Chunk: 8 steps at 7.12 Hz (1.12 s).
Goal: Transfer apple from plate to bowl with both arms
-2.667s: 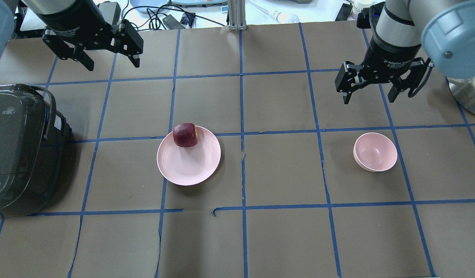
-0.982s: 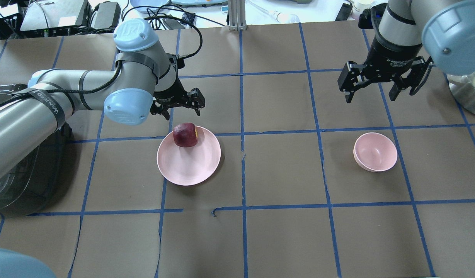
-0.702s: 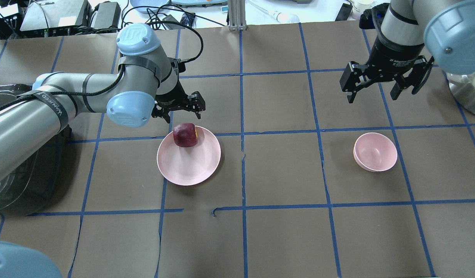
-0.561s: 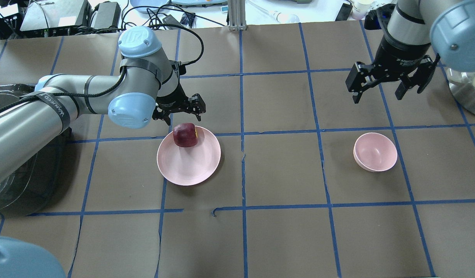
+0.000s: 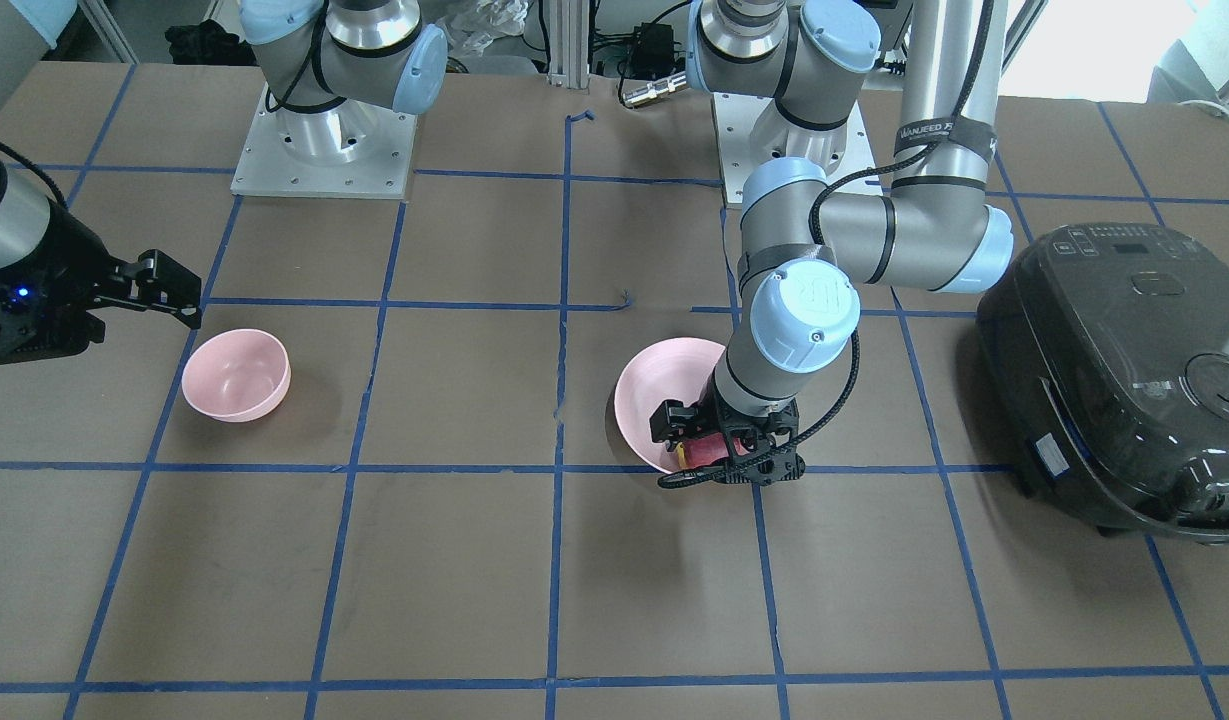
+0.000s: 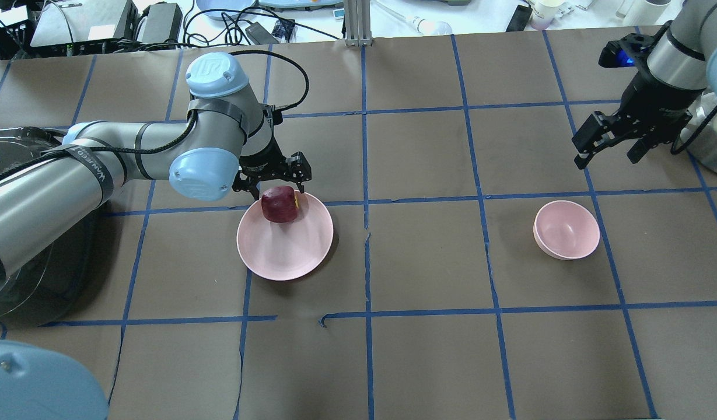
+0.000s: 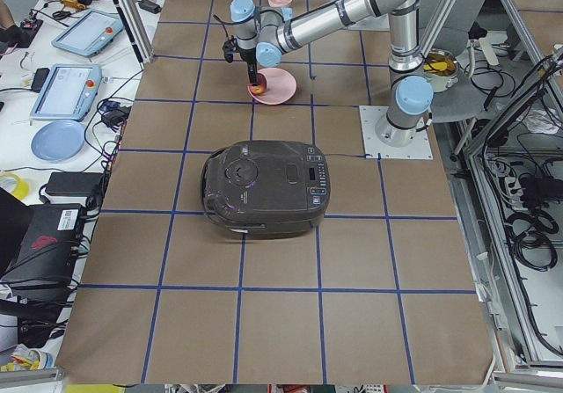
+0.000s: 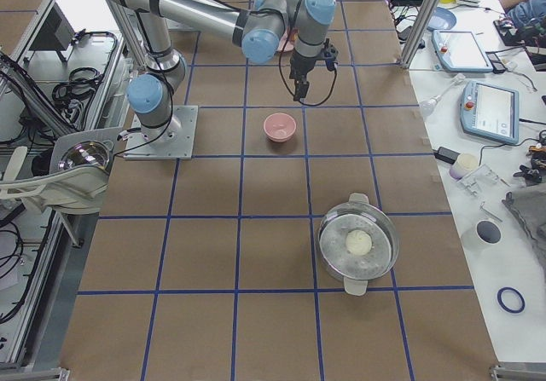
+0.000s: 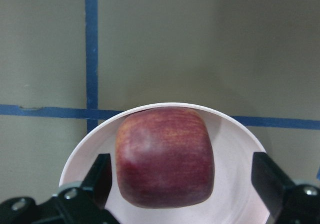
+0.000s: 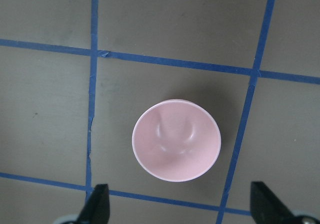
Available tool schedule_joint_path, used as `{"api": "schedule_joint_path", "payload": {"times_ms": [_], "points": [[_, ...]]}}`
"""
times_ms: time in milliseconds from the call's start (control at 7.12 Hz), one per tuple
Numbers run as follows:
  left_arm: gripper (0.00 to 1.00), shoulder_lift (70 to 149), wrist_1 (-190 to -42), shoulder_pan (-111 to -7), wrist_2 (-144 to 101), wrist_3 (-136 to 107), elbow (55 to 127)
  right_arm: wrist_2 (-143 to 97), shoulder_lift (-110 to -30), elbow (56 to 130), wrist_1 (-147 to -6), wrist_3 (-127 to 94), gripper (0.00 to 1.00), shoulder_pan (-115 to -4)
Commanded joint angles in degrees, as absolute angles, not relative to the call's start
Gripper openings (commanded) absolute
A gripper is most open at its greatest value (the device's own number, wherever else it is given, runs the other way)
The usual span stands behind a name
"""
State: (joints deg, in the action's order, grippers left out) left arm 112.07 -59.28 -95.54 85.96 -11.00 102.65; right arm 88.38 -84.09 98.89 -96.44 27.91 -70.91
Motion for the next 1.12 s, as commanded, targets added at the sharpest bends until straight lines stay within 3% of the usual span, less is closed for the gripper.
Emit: {"api": "schedule_joint_path", "payload": {"times_ms": [0, 421, 561, 702, 842, 982], "points": [[1.0, 113.11, -59.24, -95.45, 85.96, -10.9, 102.92, 87.89, -81.66, 103.17, -100.9, 34.18, 1.0, -68.38], [0.99, 114.26, -58.98, -95.45, 85.87, -11.07, 103.71, 88.07, -77.35, 106.25, -106.95, 36.47, 1.0, -68.38], [0.93, 114.34, -56.89, -95.45, 85.87, -10.64, 103.8, 88.76, -75.43, 108.0, -111.49, 38.39, 1.0, -68.29], [0.73, 114.61, -56.78, -95.45, 85.87, -10.46, 103.8, 89.03, -75.06, 108.97, -113.27, 39.37, 1.0, -68.29], [0.68, 114.52, -56.86, -95.45, 85.52, -10.37, 103.89, 88.95, -74.62, 109.16, -113.55, 39.37, 1.0, -68.29], [0.55, 114.61, -56.95, -95.45, 85.87, -10.02, 103.97, 89.12, -72.79, 109.25, -116.51, 39.38, 1.0, -67.33]]}}
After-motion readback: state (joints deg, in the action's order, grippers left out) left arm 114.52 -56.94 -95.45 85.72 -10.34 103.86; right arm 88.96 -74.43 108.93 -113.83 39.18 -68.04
